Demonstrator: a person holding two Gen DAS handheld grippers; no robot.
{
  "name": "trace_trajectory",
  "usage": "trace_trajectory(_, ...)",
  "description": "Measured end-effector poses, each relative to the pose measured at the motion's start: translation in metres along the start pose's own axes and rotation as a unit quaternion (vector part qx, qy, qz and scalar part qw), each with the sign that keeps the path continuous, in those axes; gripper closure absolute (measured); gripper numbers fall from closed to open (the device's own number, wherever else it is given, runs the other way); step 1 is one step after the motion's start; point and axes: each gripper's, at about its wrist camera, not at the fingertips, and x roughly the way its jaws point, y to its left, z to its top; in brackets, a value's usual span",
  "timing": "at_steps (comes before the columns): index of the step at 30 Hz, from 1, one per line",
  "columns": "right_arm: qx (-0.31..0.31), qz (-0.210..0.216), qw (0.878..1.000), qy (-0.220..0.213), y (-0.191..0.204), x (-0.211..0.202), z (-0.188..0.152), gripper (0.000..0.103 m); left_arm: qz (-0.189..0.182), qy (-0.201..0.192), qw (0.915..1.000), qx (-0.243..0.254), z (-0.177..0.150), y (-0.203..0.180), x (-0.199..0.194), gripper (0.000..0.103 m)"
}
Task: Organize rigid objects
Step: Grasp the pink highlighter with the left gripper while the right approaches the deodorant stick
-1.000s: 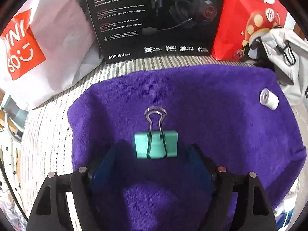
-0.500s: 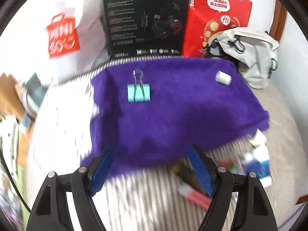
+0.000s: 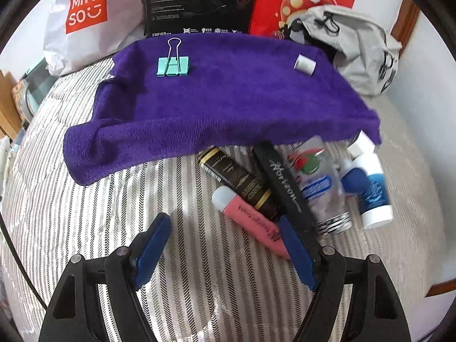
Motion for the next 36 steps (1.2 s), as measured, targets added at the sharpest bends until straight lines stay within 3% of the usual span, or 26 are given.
trace_trajectory(4,-0.008,-0.007,1.000,0.011,0.006,0.006,-0.002,0.037,0.006,-0.005,0.9999,0.012,-0.004,0.005,-0.005,0.024)
trace_trajectory(9,-0.013,-0.003,1.000,0.016,0.009,0.010,-0.004,0.036,0.067,-0.001,0.9974,0.026,-0.013,0.022,-0.014,0.026)
trace_trajectory(10,-0.014,-0.002,1.000,0.017,0.010,0.011,-0.004,0.036,0.062,-0.004,0.9978,0.022,-0.013,0.024,-0.016,0.026)
trace_trajectory(14,-0.017,-0.001,1.000,0.026,0.013,0.018,-0.002,0.036,-0.029,-0.012,0.9995,-0.010,-0.009,0.019,-0.018,0.026)
trace_trajectory(15,-0.020,-0.002,0.999,0.028,0.015,0.018,-0.002,0.036,-0.030,-0.012,0.9994,-0.008,-0.007,0.014,-0.016,0.026)
trace_trajectory(17,-0.029,-0.003,0.999,0.029,0.018,0.017,-0.003,0.037,-0.006,-0.002,1.0000,0.005,-0.002,-0.001,-0.006,0.026)
trace_trajectory(23,-0.022,-0.001,0.999,0.024,0.012,0.012,-0.007,0.032,0.017,0.007,0.9991,0.040,-0.005,-0.019,0.003,0.026)
trace_trajectory(26,-0.015,-0.006,0.999,0.030,0.009,0.017,-0.007,0.031,0.026,0.005,0.9988,0.041,-0.008,-0.013,0.000,0.025)
trace_trajectory(30,-0.019,-0.005,0.999,0.030,0.008,0.016,-0.007,0.031,0.066,0.003,0.9974,0.029,-0.015,0.012,-0.006,0.024)
trace_trajectory(33,-0.013,0.005,1.000,0.026,0.007,0.018,-0.006,0.031,0.049,-0.001,0.9988,0.005,-0.016,0.028,-0.008,0.028)
trace_trajectory(36,0.001,-0.003,1.000,0.029,0.003,0.026,-0.004,0.031,0.030,-0.008,0.9994,0.017,-0.016,0.026,-0.005,0.028)
